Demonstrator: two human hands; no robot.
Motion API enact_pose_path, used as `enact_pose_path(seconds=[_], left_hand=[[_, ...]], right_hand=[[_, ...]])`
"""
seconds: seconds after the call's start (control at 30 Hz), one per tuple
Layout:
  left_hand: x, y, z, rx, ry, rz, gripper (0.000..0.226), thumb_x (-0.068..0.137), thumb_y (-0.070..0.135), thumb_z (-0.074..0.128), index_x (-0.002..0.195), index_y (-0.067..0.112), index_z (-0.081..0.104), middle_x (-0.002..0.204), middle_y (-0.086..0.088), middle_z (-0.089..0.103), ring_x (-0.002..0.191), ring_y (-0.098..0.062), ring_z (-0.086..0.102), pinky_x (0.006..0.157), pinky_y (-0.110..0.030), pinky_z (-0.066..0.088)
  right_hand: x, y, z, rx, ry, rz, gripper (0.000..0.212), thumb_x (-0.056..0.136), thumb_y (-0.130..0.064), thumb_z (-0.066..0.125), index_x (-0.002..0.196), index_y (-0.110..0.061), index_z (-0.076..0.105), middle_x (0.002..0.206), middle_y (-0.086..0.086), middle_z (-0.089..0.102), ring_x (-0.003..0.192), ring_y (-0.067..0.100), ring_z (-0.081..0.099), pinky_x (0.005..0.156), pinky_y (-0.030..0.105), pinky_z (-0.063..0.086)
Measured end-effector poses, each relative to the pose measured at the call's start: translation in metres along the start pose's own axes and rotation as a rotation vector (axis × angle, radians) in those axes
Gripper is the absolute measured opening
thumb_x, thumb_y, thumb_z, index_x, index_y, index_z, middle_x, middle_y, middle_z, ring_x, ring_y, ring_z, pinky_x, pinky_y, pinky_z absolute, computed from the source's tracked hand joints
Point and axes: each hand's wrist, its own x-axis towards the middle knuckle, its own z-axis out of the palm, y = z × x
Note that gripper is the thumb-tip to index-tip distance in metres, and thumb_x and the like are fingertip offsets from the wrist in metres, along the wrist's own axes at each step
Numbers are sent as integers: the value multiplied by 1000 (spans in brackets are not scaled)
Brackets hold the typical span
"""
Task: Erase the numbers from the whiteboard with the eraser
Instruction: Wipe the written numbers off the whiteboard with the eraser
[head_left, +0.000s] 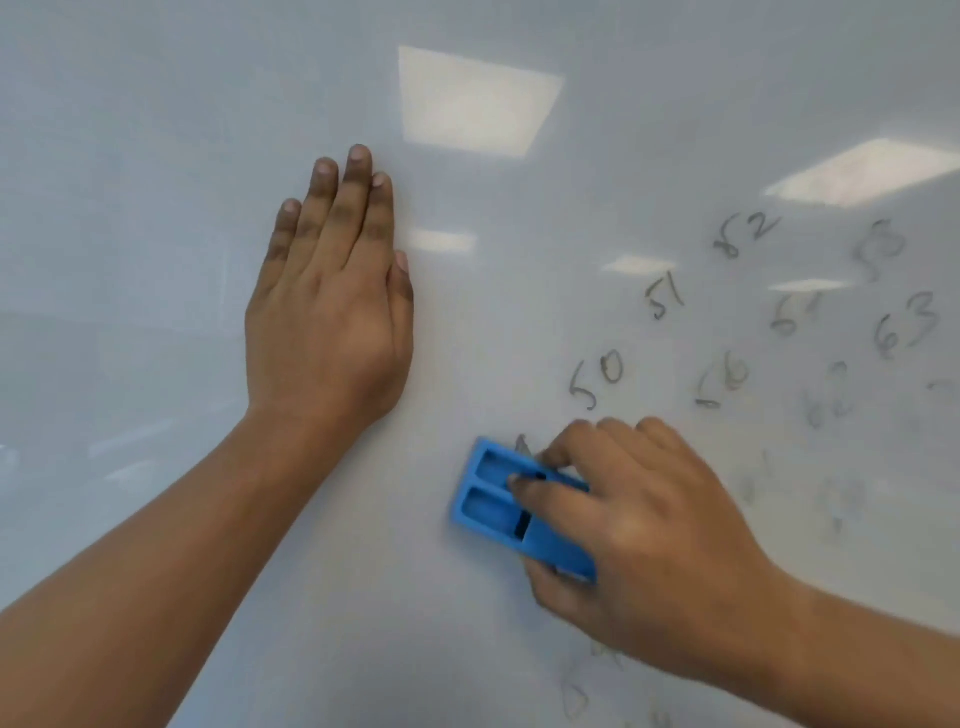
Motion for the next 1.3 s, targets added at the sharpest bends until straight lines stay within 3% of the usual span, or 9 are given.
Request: enact_pose_path(seconds=[0.07,0.23,0.37,0.53,0.67,0.8,0.97,1.13,1.3], left_hand=[[0,-1,0,-4,5,6,54,108,26,26,159,8,23,168,-6,17,155,-22,12,127,-35,5],[1,-1,1,-3,20,9,54,108,26,27,158,8,24,168,-6,18,155,-22,13,127,-35,6],[0,-1,0,-3,8,2,54,108,26,26,159,9,22,168,-5,17,156,-21,11,127,-35,5],[1,-1,0,1,13,6,54,108,26,24,159,9,21,168,-5,16,156,-21,10,128,-36,5],[0,-1,0,-4,2,7,54,108,26,24,159,9,21,168,-6,15,156,-22,9,128,-36,5],[0,-1,1,0,8,7,55,107,25,24,159,9,21,168,-6,15,156,-22,10,127,-35,4],[-1,-2,2,-16,13,9,54,108,25,25,159,8,23,168,-6,16,156,-22,10,128,-37,6],[-2,-2,4,-23,41,15,53,108,24,28,158,7,26,167,-7,19,155,-23,13,127,-37,7],[-2,-1,4,-31,43,16,53,108,24,28,157,6,26,167,-8,20,155,-23,13,127,-37,7]], right_hand=[[-22,-10,12,6,-37,-40,36,68,-35,70,99,-17,73,89,5,62,69,24,55,61,35,41],[-18,6,14,97,140,263,46,63,-35,81,102,-13,74,93,6,61,75,18,49,62,36,43],[-26,-1,22,87,103,159,41,66,-36,79,100,-13,74,92,7,62,69,20,53,61,36,41],[-24,8,19,128,153,282,43,65,-36,80,101,-12,74,93,7,61,76,10,40,62,36,42],[-38,4,21,87,70,172,41,68,-37,77,100,-13,74,92,6,62,70,18,49,61,35,40],[-31,19,13,106,104,305,43,66,-40,76,99,-13,74,92,6,60,76,6,32,63,34,39],[-40,12,12,60,-13,113,40,69,-41,75,100,-16,74,91,4,61,70,15,44,61,31,36],[-5,60,-12,60,214,476,46,70,-48,72,105,-16,73,94,-4,52,71,20,50,63,33,42],[-16,24,-1,34,38,158,44,70,-44,72,104,-17,73,94,3,59,70,20,51,63,36,44]])
